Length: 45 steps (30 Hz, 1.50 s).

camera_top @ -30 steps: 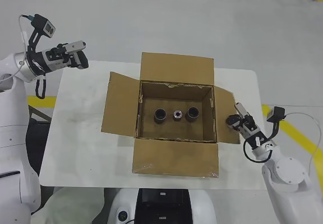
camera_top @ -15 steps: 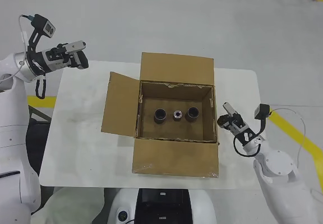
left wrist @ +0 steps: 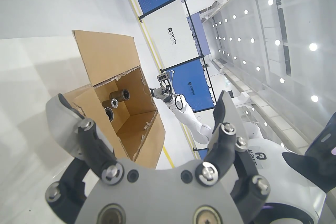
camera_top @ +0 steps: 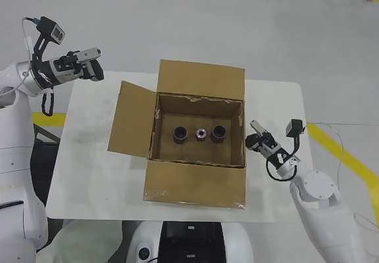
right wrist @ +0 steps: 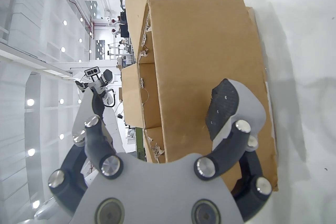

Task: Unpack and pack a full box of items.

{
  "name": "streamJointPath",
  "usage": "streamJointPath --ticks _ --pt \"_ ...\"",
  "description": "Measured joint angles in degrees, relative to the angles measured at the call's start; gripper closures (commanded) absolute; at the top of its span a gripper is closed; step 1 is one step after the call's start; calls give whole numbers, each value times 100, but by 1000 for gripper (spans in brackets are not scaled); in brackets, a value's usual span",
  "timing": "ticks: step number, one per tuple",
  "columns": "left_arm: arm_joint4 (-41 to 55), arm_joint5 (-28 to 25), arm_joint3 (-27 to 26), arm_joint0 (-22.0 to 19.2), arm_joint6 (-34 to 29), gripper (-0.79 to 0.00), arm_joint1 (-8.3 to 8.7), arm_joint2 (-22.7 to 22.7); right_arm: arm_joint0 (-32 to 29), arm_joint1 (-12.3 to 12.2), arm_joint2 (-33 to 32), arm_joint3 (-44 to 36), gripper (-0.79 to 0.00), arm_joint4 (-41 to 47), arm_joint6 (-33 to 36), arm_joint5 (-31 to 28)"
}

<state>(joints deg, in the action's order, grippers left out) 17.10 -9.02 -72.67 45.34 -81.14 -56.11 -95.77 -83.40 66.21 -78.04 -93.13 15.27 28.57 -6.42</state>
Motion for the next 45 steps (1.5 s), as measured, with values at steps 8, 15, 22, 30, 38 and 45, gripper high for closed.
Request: streamJointPath --ticks 8,15,22,30,38,45 --pt "0 0 0 0 0 -785 0 0 -139 -43 -300 -418 -785 -302 -147 -134" --pt "0 0 0 0 0 -785 0 0 -86 -80 -360 -1201 -785 -731 32 180" --pt "0 0 0 0 0 -785 0 0 301 -64 143 -1647 -785 -1216 421 546" --pt "0 0 0 0 0 -785 0 0 1032 -20 1017 -1592 -785 -2188 1048 1008" --pt "0 0 0 0 0 -785 0 0 1166 -6 1189 -1559 -785 -2408 1095 1119" --pt "0 0 0 0 0 -785 0 0 1166 -6 1189 -1560 -785 -2408 1094 1119"
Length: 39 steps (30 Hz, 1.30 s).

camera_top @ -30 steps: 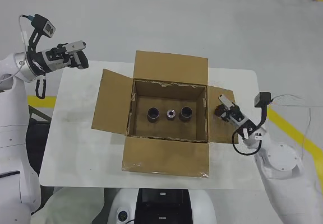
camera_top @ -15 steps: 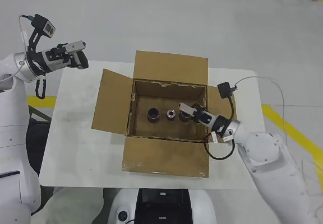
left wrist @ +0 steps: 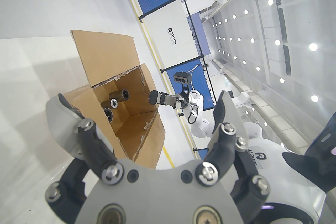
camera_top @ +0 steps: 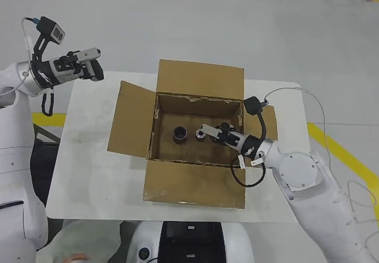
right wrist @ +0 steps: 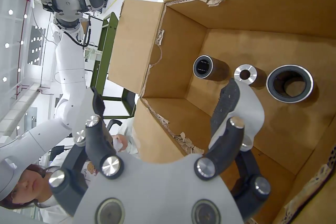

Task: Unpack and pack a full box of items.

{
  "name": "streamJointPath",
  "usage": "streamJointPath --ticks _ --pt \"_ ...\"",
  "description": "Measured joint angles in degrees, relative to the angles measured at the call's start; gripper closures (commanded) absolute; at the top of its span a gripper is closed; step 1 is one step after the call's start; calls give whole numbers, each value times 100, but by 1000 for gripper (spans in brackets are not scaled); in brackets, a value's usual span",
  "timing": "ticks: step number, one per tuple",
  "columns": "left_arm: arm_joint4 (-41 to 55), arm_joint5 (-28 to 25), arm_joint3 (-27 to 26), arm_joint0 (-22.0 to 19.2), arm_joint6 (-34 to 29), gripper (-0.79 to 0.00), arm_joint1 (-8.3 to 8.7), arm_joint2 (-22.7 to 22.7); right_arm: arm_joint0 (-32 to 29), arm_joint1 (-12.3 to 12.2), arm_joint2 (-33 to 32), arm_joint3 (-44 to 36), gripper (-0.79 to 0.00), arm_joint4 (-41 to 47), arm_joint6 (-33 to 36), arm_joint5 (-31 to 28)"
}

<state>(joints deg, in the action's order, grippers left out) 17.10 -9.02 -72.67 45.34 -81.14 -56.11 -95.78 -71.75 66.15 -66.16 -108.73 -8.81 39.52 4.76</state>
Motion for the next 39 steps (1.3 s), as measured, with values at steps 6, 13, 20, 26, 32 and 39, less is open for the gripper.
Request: streamJointPath --ticks 6,13,20,26,32,39 --pt "0 0 0 0 0 -785 0 0 0 0 0 0 -785 0 0 0" --pt "0 0 0 0 0 -785 0 0 0 0 0 0 -785 0 0 0" --pt "0 0 0 0 0 -785 0 0 45 -9 73 -43 -785 -262 60 -69" --pt "0 0 0 0 0 -785 0 0 303 -58 250 -276 -785 -1394 543 164" --pt "0 0 0 0 0 -785 0 0 781 -70 626 -201 -785 -2712 1146 319" --pt "0 0 0 0 0 -785 0 0 1483 -14 1161 348 -785 -3610 2103 130"
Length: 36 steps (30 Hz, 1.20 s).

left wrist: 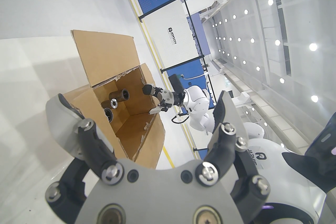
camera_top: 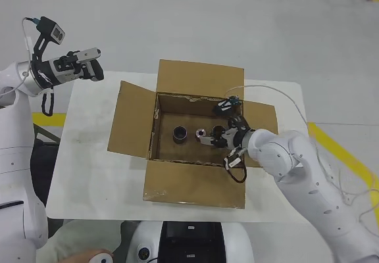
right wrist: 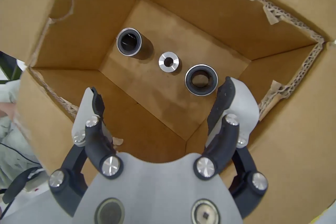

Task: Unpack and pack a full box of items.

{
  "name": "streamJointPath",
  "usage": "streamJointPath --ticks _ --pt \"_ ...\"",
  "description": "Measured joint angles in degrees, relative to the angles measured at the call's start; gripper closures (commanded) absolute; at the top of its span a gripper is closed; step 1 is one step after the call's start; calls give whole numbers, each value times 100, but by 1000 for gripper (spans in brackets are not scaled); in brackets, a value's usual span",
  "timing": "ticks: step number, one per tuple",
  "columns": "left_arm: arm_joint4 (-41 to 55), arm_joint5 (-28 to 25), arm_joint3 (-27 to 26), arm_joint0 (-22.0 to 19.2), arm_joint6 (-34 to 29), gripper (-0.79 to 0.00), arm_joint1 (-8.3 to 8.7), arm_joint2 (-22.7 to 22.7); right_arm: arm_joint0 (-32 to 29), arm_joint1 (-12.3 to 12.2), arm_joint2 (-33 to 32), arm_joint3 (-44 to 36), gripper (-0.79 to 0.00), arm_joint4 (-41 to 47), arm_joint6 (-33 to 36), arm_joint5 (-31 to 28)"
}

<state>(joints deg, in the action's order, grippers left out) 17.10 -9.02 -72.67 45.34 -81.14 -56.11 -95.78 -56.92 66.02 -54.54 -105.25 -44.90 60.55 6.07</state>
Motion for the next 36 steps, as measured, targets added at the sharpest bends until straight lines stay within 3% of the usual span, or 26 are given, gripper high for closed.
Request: streamJointPath --ticks 4,16,29,31,32,33,36 --pt "0 0 0 0 0 -785 0 0 193 37 102 179 -785 195 112 -295" --pt "0 0 0 0 0 -785 0 0 181 36 102 181 -785 183 91 -294" --pt "0 0 0 0 0 -785 0 0 549 159 505 673 -785 -368 77 -380" --pt "0 0 0 0 0 -785 0 0 614 184 555 754 -640 -412 74 -353" --pt "0 0 0 0 0 -785 0 0 651 200 580 802 -603 -426 67 -330" --pt "0 0 0 0 0 -785 0 0 676 212 594 838 -622 -427 64 -308" --pt "0 0 0 0 0 -785 0 0 756 249 614 965 -570 -390 100 -204"
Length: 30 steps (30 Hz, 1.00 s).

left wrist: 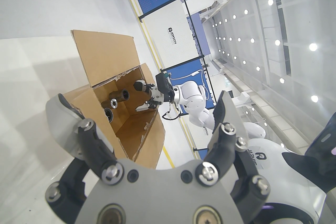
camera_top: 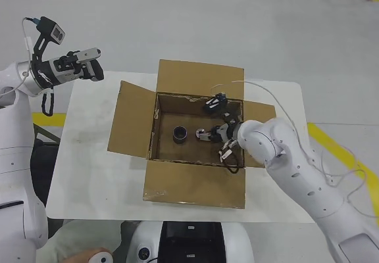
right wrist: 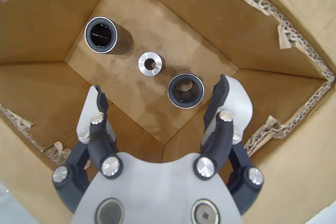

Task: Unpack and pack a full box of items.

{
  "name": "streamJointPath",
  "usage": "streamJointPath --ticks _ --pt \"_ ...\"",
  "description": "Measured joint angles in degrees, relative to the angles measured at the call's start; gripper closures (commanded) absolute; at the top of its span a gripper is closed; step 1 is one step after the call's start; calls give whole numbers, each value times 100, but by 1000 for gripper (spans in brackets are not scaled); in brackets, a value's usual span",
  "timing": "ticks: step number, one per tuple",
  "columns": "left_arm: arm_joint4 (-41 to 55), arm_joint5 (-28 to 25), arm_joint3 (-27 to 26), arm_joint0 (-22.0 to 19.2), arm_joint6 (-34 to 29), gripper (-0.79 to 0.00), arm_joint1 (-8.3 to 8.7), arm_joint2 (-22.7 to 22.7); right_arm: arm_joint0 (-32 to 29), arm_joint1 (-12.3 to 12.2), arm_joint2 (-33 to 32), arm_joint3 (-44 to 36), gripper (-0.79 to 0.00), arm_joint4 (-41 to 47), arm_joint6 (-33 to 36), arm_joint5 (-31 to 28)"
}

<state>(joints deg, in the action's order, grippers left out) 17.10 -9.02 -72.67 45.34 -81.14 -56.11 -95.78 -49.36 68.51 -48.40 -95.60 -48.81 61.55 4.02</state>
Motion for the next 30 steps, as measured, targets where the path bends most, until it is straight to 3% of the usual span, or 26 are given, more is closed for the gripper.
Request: streamJointPath --ticks 5,15,30 --pt "0 0 0 0 0 -785 0 0 133 69 70 217 -659 -16 62 236" --pt "0 0 0 0 0 -785 0 0 293 221 224 659 -702 -23 -9 750" --pt "0 0 0 0 0 -785 0 0 269 395 363 774 -631 -259 -70 1604"
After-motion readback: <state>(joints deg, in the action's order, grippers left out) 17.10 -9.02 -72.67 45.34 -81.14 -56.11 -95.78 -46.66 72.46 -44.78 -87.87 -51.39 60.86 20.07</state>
